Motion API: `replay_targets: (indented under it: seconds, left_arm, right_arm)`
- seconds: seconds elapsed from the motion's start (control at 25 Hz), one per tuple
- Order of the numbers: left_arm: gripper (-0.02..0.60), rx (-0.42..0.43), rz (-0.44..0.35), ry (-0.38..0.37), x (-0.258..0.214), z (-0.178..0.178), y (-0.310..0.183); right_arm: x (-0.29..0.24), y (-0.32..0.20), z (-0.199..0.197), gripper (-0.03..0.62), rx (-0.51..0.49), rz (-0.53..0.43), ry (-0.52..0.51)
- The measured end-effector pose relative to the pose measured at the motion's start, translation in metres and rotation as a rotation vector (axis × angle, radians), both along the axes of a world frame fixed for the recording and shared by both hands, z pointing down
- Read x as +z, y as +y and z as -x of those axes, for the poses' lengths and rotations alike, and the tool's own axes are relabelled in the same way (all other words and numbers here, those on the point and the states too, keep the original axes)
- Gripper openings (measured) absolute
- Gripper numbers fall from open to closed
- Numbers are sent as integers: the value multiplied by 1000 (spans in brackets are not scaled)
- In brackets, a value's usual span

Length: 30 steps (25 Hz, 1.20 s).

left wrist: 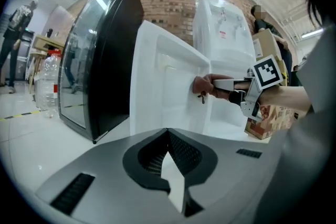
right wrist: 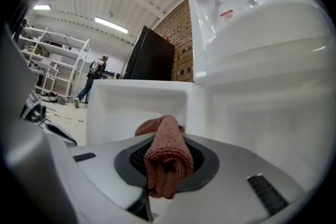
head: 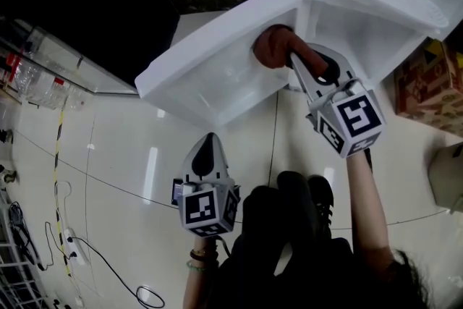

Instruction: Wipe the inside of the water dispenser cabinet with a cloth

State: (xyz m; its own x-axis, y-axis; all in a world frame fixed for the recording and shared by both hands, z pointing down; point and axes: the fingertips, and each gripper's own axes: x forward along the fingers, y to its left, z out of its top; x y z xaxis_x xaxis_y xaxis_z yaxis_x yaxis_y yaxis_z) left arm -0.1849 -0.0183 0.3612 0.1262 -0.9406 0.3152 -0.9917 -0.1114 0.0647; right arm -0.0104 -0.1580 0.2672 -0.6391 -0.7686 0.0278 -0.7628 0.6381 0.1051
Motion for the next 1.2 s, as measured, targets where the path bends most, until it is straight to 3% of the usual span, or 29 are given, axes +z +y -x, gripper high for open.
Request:
replay_targets:
  seconds: [0.28,0.48,0.88,1.2]
  left_arm:
    - [3,-34,18,-3,6,12,4]
    - [3,-52,24,-11,17,20,8]
    - [3,-31,30,11,12,12,8]
    - [3,-41,33,14,13,17,9]
  right_arm:
    - [-9,108,110,74,-390,-63,-71]
    - [26,130,152,74,-494,5,21]
    - [37,69,138,74,-350,23,76]
    - [70,7,51,72,-71,112,105]
